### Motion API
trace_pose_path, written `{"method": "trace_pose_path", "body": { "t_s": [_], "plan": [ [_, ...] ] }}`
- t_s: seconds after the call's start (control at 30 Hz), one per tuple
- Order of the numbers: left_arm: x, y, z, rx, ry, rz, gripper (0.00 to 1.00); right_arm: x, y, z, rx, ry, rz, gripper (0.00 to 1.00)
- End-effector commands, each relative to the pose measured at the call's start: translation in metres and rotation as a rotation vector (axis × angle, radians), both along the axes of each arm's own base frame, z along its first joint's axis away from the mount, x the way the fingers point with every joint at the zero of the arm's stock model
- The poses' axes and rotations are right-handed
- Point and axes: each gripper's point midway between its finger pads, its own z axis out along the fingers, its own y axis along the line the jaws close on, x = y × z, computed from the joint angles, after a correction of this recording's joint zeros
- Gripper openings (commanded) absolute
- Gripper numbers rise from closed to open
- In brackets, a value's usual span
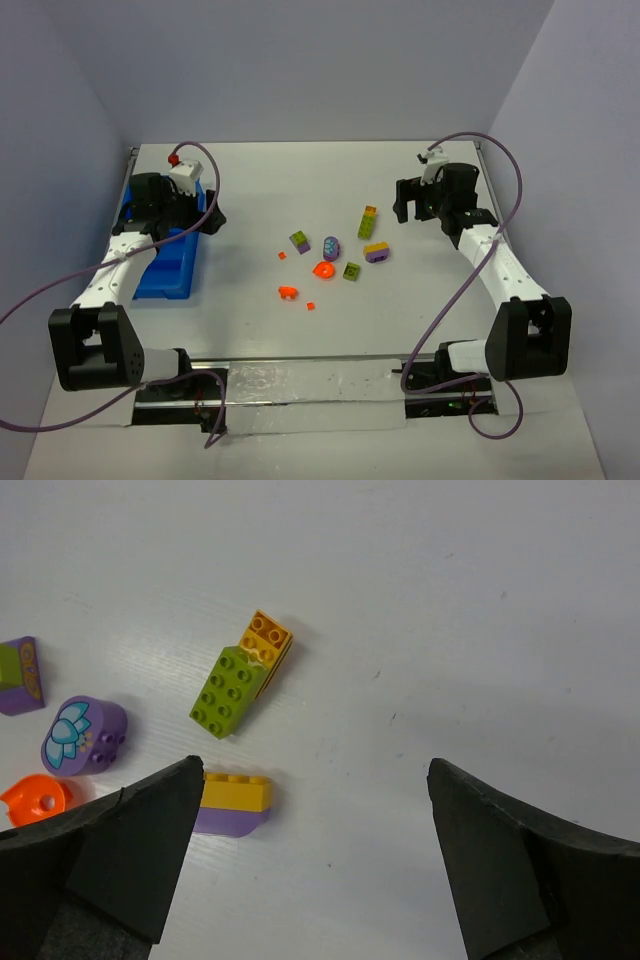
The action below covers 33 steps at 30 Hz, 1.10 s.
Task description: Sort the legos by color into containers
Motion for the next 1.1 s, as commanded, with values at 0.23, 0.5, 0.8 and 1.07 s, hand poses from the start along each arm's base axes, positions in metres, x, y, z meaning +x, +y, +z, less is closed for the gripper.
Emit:
{"method": "trace_pose_path", "body": {
  "t_s": [0.23,0.5,0.8,1.07],
  "plan": [
    [0.016,-0.062,0.041,0.069,-0.092,-0.431,0.98,0.008,0.004,0.021,0.014,-0.046,0.024,1.0],
    [-0.008,-0.151,0.044,0.22,-0.313,-1.089,0.99,0.003,0.006,0.014,0.004,-0.017,0.063,1.0],
    [-0.016,-0.201,-0.001,0.387,-0.36,-1.512,0.95,0.001,0.003,0.007,0.009,0.02,0.074,1.0],
    [-0.016,-0.199,-0.055,0.624,-0.277,-1.785,0.93,0.0,0.002,0.0,0.006,0.048,0.082,1.0]
  ]
}}
